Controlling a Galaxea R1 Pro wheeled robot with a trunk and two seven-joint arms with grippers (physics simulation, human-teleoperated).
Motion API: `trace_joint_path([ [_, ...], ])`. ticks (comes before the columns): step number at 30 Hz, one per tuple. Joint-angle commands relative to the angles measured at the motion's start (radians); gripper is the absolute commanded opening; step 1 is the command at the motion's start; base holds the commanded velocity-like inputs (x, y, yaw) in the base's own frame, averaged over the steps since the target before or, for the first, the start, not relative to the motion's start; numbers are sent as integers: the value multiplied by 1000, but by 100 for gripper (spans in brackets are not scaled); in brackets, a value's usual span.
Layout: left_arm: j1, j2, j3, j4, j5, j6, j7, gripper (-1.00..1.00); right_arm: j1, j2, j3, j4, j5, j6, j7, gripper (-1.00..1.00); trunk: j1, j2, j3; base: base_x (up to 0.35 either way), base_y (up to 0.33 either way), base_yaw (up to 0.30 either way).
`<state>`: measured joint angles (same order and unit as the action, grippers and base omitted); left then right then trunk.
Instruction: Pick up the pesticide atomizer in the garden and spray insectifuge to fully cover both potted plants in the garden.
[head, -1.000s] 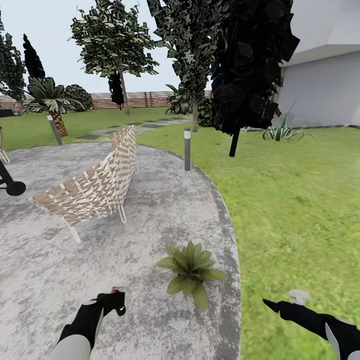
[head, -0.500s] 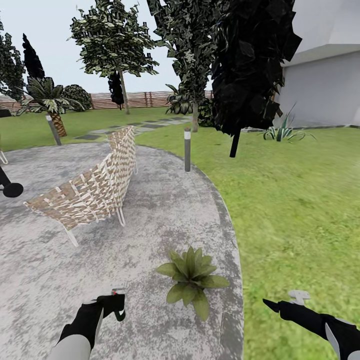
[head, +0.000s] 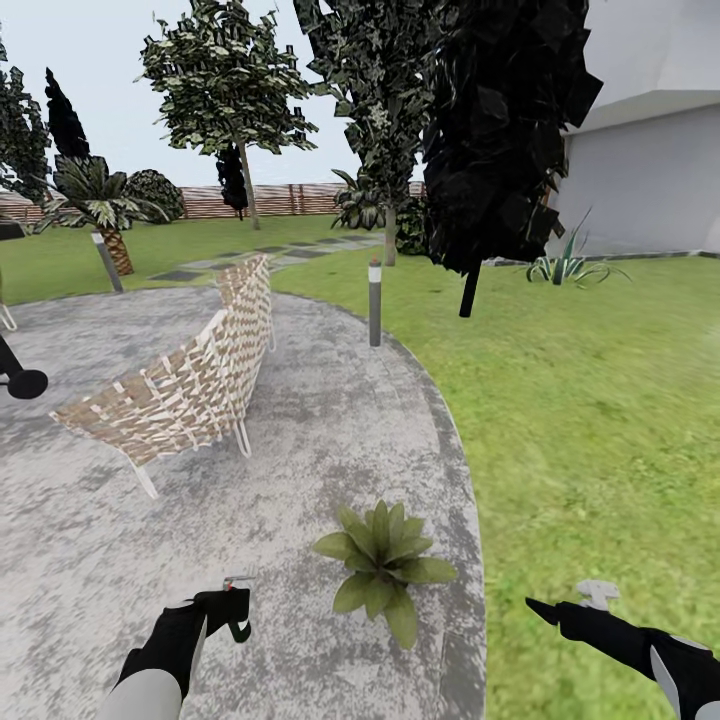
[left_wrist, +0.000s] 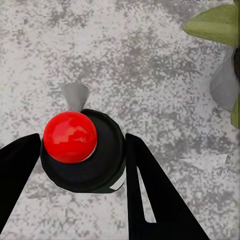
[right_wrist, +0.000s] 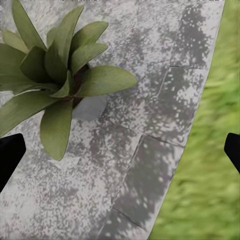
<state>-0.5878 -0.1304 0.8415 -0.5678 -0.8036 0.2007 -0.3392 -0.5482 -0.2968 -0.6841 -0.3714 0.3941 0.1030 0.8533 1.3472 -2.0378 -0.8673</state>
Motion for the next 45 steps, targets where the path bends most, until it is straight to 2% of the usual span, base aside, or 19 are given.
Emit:
trace_joint_path([
  [1,-1,-2,8,-3,-6,3,-9,-100,-1,1,-8,-1,3,10,7,100,-4,7,2,0,0,0],
  [25,-1,-2,8,-3,-6,3,-9,-100,-1,1,-8,-1,3,10,7,100,-96,175,78,0,0,0],
  [45,-1,-2,8,-3,-6,3,-9,-100,-1,1,-8,-1,3,10,7,100,-173,315,167,0,0,94],
])
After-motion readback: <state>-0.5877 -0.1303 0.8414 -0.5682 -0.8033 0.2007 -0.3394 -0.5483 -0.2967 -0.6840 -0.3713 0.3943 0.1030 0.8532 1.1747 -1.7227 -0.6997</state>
